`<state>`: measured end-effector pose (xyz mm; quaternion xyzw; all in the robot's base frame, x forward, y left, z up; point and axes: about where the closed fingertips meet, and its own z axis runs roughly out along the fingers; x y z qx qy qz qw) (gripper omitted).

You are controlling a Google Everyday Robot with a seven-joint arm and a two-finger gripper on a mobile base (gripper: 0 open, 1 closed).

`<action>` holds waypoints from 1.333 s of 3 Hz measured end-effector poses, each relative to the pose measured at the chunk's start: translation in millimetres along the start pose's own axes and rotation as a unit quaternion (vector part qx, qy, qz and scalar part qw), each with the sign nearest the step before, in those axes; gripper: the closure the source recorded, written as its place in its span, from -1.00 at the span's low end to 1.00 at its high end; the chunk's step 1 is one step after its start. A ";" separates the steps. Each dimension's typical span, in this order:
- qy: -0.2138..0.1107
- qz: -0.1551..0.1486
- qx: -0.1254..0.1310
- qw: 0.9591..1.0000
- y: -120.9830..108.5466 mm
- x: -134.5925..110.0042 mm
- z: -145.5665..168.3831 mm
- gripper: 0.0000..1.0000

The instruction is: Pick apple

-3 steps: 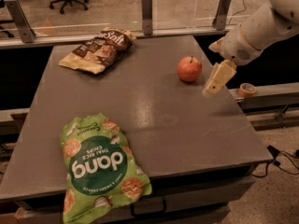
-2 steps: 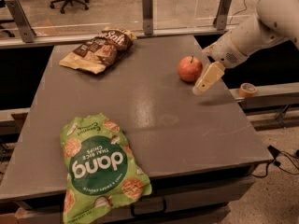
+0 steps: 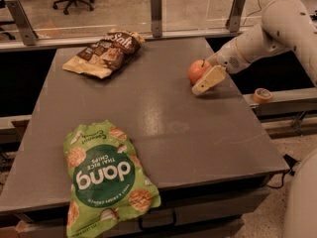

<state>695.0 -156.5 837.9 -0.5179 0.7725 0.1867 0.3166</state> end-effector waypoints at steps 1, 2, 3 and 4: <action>-0.023 0.011 -0.021 0.999 7.1 -12.3 -10.3 -0.17; -0.053 0.003 -0.077 0.996 43.5 -37.2 -22.2 0.28; -0.093 -0.020 -0.180 0.979 105.5 -76.4 -25.4 0.77; -0.101 -0.023 -0.200 0.974 116.0 -83.4 -25.2 1.00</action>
Offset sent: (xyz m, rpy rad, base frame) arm -0.0853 0.0576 0.0820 0.2569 0.1264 0.2380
